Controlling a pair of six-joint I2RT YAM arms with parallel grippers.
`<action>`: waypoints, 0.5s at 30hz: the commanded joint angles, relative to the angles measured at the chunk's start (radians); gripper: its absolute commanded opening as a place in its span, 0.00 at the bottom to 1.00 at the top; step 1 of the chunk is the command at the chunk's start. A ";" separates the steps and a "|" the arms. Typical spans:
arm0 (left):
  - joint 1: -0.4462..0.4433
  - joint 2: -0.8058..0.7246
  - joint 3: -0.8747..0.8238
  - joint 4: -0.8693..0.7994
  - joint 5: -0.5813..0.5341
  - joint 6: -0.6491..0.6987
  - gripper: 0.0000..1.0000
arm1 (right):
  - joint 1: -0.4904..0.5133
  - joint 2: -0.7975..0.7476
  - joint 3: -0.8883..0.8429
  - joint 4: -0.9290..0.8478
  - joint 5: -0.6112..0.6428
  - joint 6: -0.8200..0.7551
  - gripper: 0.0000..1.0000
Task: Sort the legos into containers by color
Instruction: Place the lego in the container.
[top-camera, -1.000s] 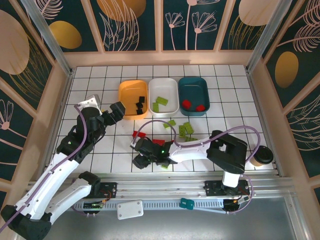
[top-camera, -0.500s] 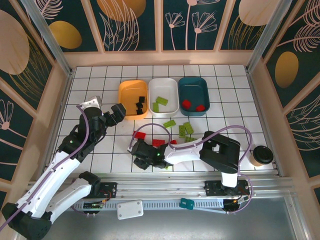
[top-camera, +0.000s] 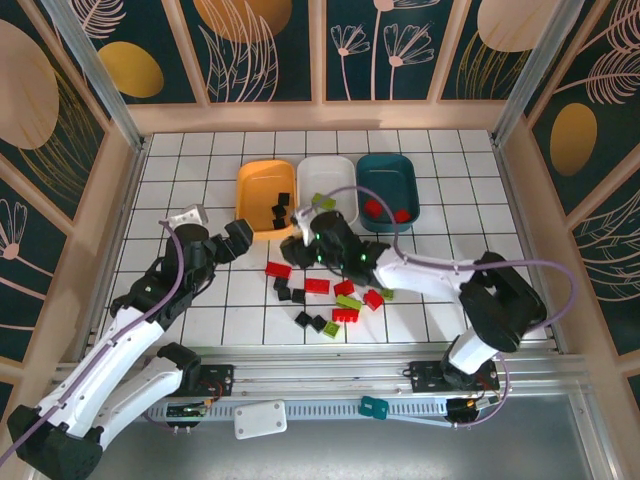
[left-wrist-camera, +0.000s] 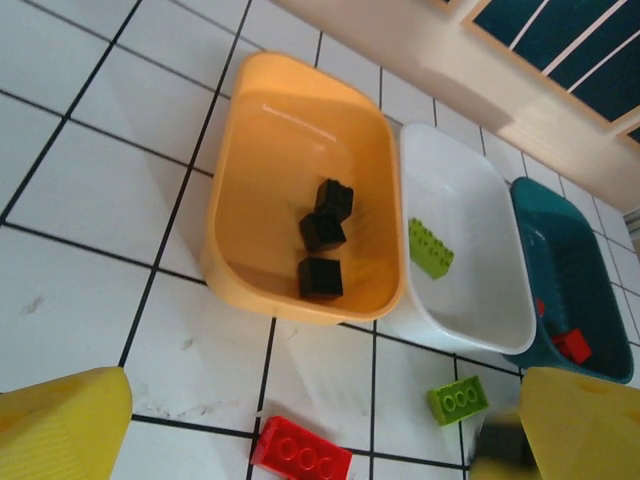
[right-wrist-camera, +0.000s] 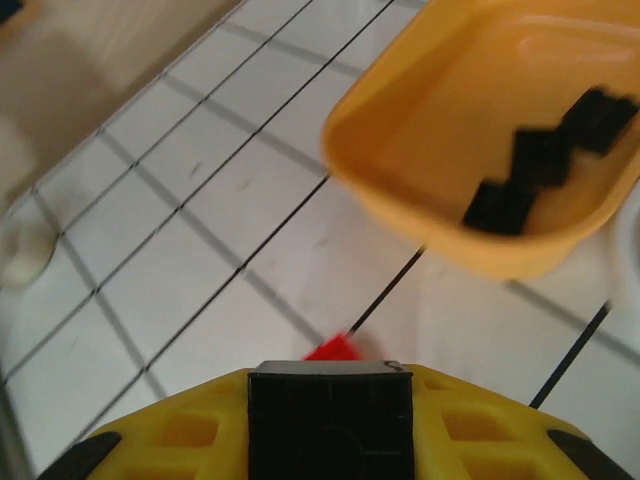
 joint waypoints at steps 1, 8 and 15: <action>0.000 -0.002 -0.053 0.031 0.055 -0.043 0.99 | -0.052 0.135 0.132 0.021 -0.069 0.025 0.22; 0.000 0.002 -0.135 0.064 0.135 -0.042 0.99 | -0.133 0.406 0.458 -0.059 -0.072 0.081 0.31; 0.000 0.016 -0.187 0.081 0.170 -0.031 0.98 | -0.156 0.492 0.593 -0.103 -0.067 0.120 0.61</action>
